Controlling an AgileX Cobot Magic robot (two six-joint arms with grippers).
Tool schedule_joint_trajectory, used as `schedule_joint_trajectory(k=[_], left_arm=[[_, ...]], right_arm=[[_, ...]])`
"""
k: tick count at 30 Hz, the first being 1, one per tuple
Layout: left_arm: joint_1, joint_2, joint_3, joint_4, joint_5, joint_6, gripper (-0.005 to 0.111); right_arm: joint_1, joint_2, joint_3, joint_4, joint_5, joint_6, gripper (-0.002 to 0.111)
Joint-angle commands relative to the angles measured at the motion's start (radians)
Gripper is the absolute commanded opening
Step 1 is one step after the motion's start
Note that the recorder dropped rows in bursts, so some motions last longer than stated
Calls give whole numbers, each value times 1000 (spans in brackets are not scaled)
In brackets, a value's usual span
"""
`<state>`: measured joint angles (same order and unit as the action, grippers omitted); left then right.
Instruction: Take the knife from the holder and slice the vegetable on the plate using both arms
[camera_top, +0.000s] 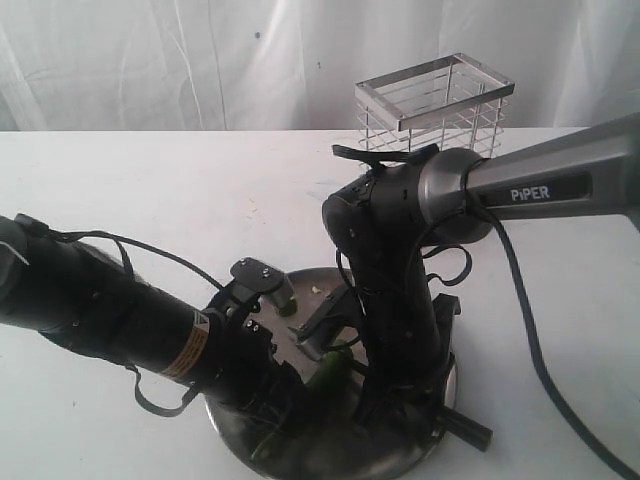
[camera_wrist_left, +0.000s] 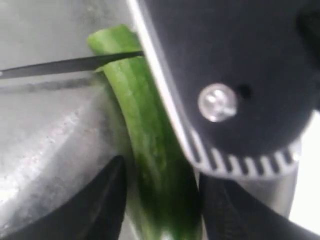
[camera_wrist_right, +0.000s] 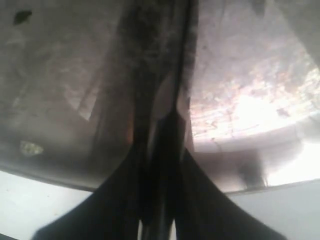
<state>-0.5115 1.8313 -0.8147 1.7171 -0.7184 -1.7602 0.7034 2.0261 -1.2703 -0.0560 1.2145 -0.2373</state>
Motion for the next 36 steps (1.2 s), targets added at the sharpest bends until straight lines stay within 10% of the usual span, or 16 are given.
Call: schedule_joint_trajectory(k=[1, 11, 36], left_arm=[[0, 6, 6, -18, 115, -16, 38], [0, 6, 4, -87, 134, 11, 3], [0, -152, 4, -56, 89, -19, 2]], right_arm=[[3, -9, 4, 0, 7, -5, 0], [5, -9, 4, -24, 7, 16, 0], [18, -9, -50, -21, 7, 27, 0]])
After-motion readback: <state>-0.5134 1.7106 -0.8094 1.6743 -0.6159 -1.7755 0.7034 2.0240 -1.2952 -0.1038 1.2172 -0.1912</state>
